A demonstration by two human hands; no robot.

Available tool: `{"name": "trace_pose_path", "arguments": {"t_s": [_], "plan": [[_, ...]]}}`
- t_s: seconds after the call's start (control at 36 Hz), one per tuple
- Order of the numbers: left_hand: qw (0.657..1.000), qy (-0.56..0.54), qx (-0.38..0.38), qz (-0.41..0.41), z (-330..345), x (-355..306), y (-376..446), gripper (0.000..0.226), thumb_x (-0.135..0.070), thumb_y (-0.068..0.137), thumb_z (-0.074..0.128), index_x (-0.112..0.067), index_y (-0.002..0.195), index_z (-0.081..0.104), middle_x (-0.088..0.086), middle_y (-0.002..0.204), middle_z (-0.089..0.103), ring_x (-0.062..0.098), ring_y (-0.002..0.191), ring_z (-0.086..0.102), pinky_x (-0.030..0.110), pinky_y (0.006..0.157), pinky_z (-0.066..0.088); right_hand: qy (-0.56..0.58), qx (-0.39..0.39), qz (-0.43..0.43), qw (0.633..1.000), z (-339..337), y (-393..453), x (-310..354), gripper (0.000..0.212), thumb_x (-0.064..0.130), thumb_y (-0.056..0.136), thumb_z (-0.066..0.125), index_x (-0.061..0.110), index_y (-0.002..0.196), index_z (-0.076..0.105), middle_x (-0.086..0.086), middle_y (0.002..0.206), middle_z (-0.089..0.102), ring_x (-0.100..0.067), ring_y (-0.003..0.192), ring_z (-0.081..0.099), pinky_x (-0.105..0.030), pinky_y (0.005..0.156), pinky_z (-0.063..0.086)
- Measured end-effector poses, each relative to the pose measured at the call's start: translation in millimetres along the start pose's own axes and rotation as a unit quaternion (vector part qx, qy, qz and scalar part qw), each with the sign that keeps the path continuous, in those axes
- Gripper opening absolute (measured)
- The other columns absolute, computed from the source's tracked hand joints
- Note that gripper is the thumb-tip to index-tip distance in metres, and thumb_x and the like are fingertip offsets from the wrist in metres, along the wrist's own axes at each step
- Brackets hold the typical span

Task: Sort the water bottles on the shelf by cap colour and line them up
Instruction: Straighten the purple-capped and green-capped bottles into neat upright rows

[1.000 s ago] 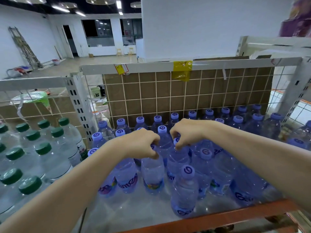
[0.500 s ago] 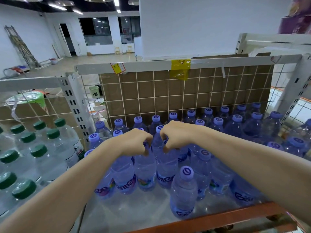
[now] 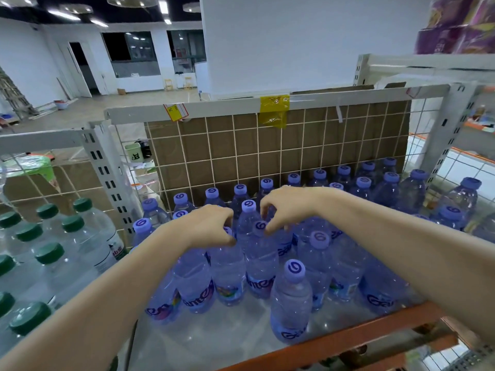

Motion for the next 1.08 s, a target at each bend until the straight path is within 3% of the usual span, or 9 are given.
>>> {"name": "trace_pose_path", "arguments": {"t_s": [0.11, 0.19, 0.33, 0.39, 0.56, 0.72, 0.81, 0.94, 1.08], "plan": [[0.994, 0.022, -0.099, 0.039, -10, -9, 4, 0.03, -0.043, 0.083, 0.062, -0.018, 0.097, 0.053, -0.002, 0.095, 0.048, 0.019, 0.089, 0.05, 0.035, 0.081, 0.046, -0.003, -0.016, 0.027, 1.0, -14, -14, -18, 0.027, 0.036, 0.083, 0.071, 0.02, 0.104, 0.063, -0.005, 0.092, 0.07, -0.016, 0.078, 0.071, -0.037, 0.078, 0.058], [0.983, 0.0, -0.158, 0.097, -13, -29, 4, 0.024, -0.043, 0.085, 0.061, -0.022, 0.089, 0.051, -0.005, 0.09, 0.048, 0.015, 0.084, 0.046, 0.032, 0.078, 0.043, -0.01, 0.003, 0.049, 0.999, -13, -23, -29, 0.02, 0.035, 0.084, 0.07, 0.018, 0.095, 0.069, -0.008, 0.093, 0.073, -0.016, 0.079, 0.068, -0.034, 0.076, 0.055], [0.986, -0.07, -0.048, 0.144, -5, -68, 4, 0.033, -0.047, 0.085, 0.062, -0.014, 0.082, 0.06, -0.006, 0.074, 0.056, 0.014, 0.071, 0.052, 0.031, 0.066, 0.042, -0.017, 0.042, 0.06, 0.997, -6, -36, -40, 0.033, 0.048, 0.079, 0.074, 0.017, 0.087, 0.071, 0.003, 0.077, 0.066, -0.011, 0.068, 0.059, -0.025, 0.063, 0.045], [0.987, -0.078, -0.012, 0.143, 1, -81, 5, 0.038, -0.053, 0.083, 0.062, -0.015, 0.081, 0.061, 0.001, 0.076, 0.061, 0.016, 0.07, 0.054, 0.034, 0.066, 0.046, -0.026, 0.001, 0.046, 0.999, -9, -37, -45, 0.036, 0.052, 0.077, 0.073, 0.016, 0.083, 0.07, 0.005, 0.073, 0.064, -0.01, 0.065, 0.056, -0.024, 0.061, 0.043], [0.991, -0.073, -0.076, 0.086, 0, -100, 16, 0.026, -0.048, 0.084, 0.06, -0.023, 0.081, 0.054, -0.004, 0.077, 0.058, 0.013, 0.07, 0.052, 0.037, 0.068, 0.046, -0.111, -0.161, 0.009, 0.981, -39, -43, -68, 0.015, 0.037, 0.08, 0.068, 0.024, 0.08, 0.062, 0.005, 0.081, 0.062, -0.018, 0.079, 0.058, -0.037, 0.071, 0.051], [0.989, -0.049, -0.14, 0.012, -9, -101, 29, 0.015, -0.043, 0.085, 0.057, -0.032, 0.08, 0.048, -0.014, 0.077, 0.048, 0.016, 0.083, 0.053, 0.034, 0.076, 0.047, -0.096, -0.067, 0.005, 0.993, -36, -37, -106, 0.032, 0.046, 0.082, 0.07, 0.017, 0.096, 0.065, -0.002, 0.094, 0.065, -0.024, 0.089, 0.061, -0.038, 0.076, 0.05], [0.993, -0.062, -0.101, 0.011, -4, -109, 31, 0.02, -0.049, 0.085, 0.059, -0.03, 0.087, 0.054, -0.015, 0.075, 0.049, 0.007, 0.074, 0.051, 0.031, 0.07, 0.045, -0.051, -0.053, -0.023, 0.997, -36, -37, -115, 0.033, 0.045, 0.083, 0.07, 0.017, 0.099, 0.066, 0.001, 0.094, 0.063, -0.021, 0.09, 0.06, -0.035, 0.076, 0.049], [0.994, -0.079, -0.074, 0.01, 10, -136, 36, 0.029, -0.053, 0.079, 0.062, -0.031, 0.072, 0.045, -0.01, 0.071, 0.048, 0.009, 0.067, 0.048, 0.035, 0.063, 0.041, -0.039, -0.066, -0.076, 0.994, -32, -32, -117, 0.026, 0.051, 0.08, 0.071, 0.029, 0.089, 0.06, 0.013, 0.081, 0.054, -0.008, 0.075, 0.053, -0.027, 0.066, 0.043], [0.997, -0.064, -0.04, -0.011, 14, -148, 34, 0.036, -0.052, 0.074, 0.07, -0.024, 0.092, 0.058, -0.009, 0.071, 0.052, 0.01, 0.069, 0.05, 0.035, 0.068, 0.046, -0.073, -0.053, -0.108, 0.99, -19, -31, -115, 0.03, 0.048, 0.08, 0.073, 0.026, 0.078, 0.051, 0.0, 0.081, 0.057, -0.015, 0.069, 0.052, -0.03, 0.058, 0.038]]}}
Point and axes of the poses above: each hand's wrist, its own y-axis towards the middle knuckle, its own z-axis out of the palm, x = y × z, the point moved 4 cm from there along y, towards the middle knuckle
